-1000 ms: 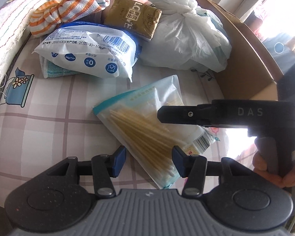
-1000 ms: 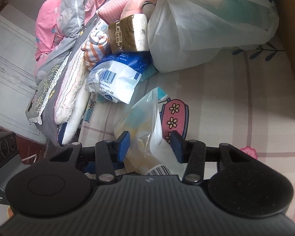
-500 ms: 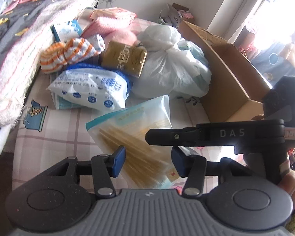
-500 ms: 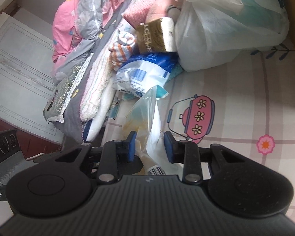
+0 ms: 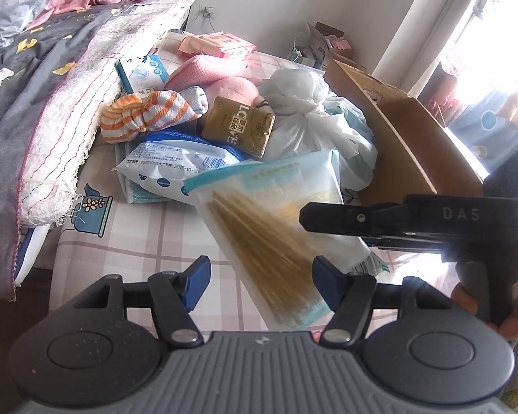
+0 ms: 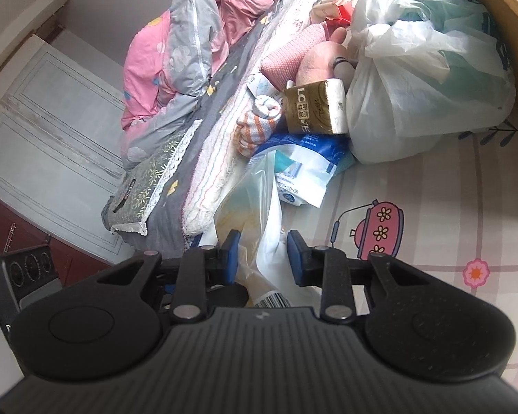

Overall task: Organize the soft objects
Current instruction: 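Carry the cotton-swab bag in the right gripper toward the cardboard box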

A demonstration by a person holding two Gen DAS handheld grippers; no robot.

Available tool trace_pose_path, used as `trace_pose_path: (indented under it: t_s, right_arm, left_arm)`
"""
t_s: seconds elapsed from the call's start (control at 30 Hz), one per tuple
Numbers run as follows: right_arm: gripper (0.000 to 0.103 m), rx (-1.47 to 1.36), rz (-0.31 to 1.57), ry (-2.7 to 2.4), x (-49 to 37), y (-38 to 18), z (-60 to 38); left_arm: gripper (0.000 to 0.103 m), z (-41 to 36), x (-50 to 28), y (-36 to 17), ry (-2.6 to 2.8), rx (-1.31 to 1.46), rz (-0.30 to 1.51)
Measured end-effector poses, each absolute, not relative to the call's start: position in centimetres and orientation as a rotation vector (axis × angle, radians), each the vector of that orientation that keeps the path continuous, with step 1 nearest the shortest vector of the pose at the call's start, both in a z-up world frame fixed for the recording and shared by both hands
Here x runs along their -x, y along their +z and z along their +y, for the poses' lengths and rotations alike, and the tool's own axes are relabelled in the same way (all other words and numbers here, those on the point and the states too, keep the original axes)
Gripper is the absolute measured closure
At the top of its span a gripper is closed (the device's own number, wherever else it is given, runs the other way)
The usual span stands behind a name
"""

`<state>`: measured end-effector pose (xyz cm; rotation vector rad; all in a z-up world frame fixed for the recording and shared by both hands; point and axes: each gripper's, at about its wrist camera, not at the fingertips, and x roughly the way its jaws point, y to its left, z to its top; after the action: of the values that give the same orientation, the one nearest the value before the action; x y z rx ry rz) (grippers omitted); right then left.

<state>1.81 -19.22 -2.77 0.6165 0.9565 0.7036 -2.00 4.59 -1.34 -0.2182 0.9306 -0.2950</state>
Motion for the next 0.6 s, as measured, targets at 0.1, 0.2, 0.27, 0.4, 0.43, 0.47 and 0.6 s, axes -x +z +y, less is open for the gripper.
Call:
trace_pose_path:
  t_s: [0.1,0.2,0.27,0.4,0.43,0.47,0.6]
  right_arm:
    - [0.075,-0.629,0.937,0.714,-1.9,-2.1,-19.3]
    - [0.075,-0.673,0.923,0.734,-2.4,-1.3,-20.1]
    - [0.075,-0.687,0.894,0.738,-2.5,-0.2,-20.8]
    - [0.075,-0.689,0.816,0.723,-2.9,2.4,-22.6]
    - [0.075,-0.691,0.798,0.714,-3.1,2.9,-23.2]
    - [0.075,-0.692,0.779,0.703,-3.4,3.5,-24.0]
    - [0.075,-0.693,0.715,0.636,-5.1,5.3,-27.6]
  left_arm:
    - [0.037,4.6,1.8,-0.3,-0.332,0.247,0.903]
    - [0.037,3.9,1.7,1.4,-0.352,0.220,0.854]
    - [0.037,3.2,1.2,2.7,-0.371,0.203,0.825]
    - [0.037,1.0,-0.3,5.1,-0.423,0.145,0.763]
    - [0.037,0.2,-1.0,5.6,-0.439,0.128,0.753]
    - [0.037,-0.6,-1.7,6.1,-0.454,0.111,0.746]
    - [0.037,-4.7,-5.9,7.5,-0.526,0.057,0.736]
